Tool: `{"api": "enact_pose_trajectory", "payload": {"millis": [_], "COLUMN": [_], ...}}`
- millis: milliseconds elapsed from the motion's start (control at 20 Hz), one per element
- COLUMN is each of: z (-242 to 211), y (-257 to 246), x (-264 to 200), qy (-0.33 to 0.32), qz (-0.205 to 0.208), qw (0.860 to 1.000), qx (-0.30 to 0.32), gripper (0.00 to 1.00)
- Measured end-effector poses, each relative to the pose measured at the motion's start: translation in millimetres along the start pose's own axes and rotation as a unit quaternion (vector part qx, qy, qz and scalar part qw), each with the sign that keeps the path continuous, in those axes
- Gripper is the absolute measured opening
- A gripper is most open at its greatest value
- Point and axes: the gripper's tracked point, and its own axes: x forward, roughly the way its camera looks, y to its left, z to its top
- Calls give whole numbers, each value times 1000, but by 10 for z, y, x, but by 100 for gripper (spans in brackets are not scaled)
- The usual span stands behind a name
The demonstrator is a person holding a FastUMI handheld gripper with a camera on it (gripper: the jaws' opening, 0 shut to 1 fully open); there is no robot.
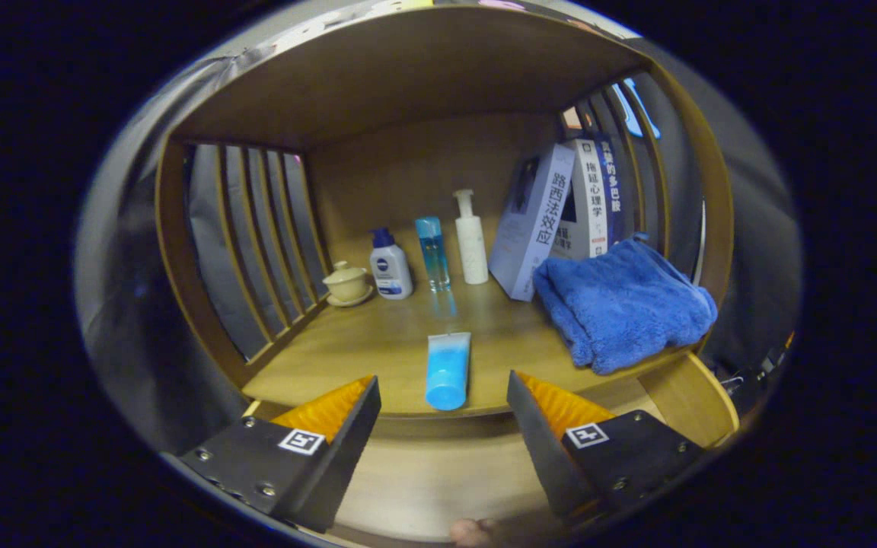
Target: Pull open the drawer, take out the items inside it, and place them on the countertop above the cabinet.
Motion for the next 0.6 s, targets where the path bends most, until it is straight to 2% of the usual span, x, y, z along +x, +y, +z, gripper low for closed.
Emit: {"api": "enact_pose_trajectory", "payload": {"millis": [150,400,600], "z": [64,-47,-142], "y": [91,86,132], "x": [-324,-871,-1223], "qy": [-20,-44,-70], "qz": [18,14,19], "qw": [999,994,992], "qx": [-26,-95,-108], "gripper": [99,99,99]}}
